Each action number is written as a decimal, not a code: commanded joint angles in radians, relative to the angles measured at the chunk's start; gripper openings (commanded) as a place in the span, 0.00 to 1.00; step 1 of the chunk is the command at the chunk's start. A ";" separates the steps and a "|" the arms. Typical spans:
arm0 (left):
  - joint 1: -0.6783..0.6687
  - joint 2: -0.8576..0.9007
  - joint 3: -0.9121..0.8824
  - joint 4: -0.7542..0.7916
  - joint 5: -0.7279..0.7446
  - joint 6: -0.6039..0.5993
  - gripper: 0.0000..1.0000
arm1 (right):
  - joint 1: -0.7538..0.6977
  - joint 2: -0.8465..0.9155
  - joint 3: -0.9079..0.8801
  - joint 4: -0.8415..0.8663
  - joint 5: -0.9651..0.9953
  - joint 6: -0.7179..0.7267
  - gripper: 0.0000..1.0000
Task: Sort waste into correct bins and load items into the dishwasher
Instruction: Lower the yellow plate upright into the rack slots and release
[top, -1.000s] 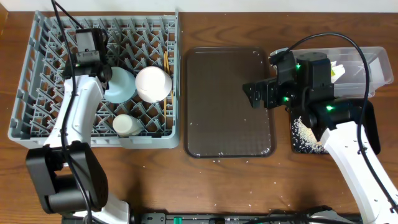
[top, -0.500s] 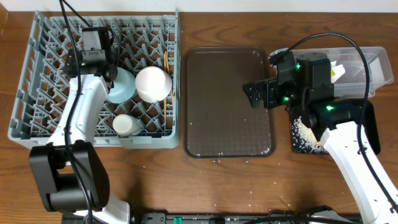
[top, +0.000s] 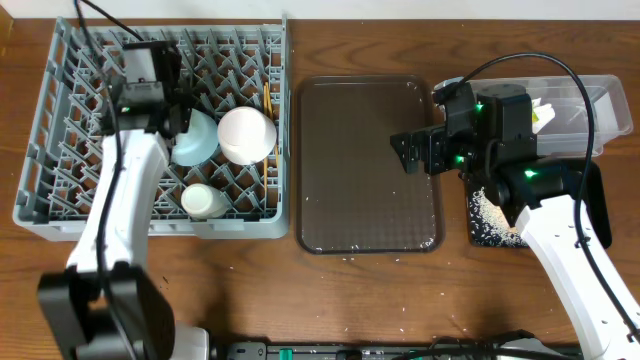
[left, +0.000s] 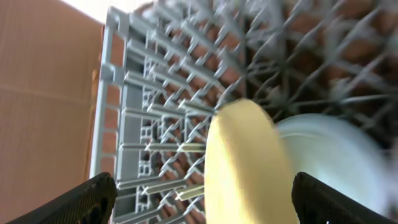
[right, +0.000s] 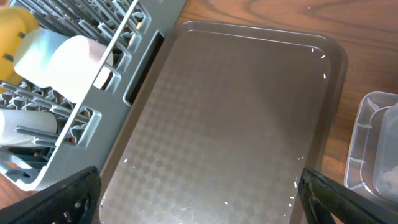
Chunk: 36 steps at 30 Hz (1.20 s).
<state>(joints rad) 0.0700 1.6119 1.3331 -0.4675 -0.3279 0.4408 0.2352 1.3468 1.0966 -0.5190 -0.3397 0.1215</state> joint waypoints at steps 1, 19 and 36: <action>-0.013 -0.071 0.011 -0.019 0.148 -0.058 0.90 | 0.001 -0.013 0.002 0.000 0.003 -0.003 0.99; -0.187 -0.452 0.011 -0.337 0.370 -0.466 0.83 | 0.001 -0.013 0.002 0.000 0.003 -0.003 0.99; -0.194 -0.867 0.011 -0.527 0.370 -0.472 0.96 | 0.001 -0.013 0.002 0.000 0.003 -0.003 0.99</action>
<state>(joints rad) -0.1207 0.7509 1.3338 -0.9920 0.0280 -0.0265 0.2352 1.3468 1.0966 -0.5190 -0.3397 0.1219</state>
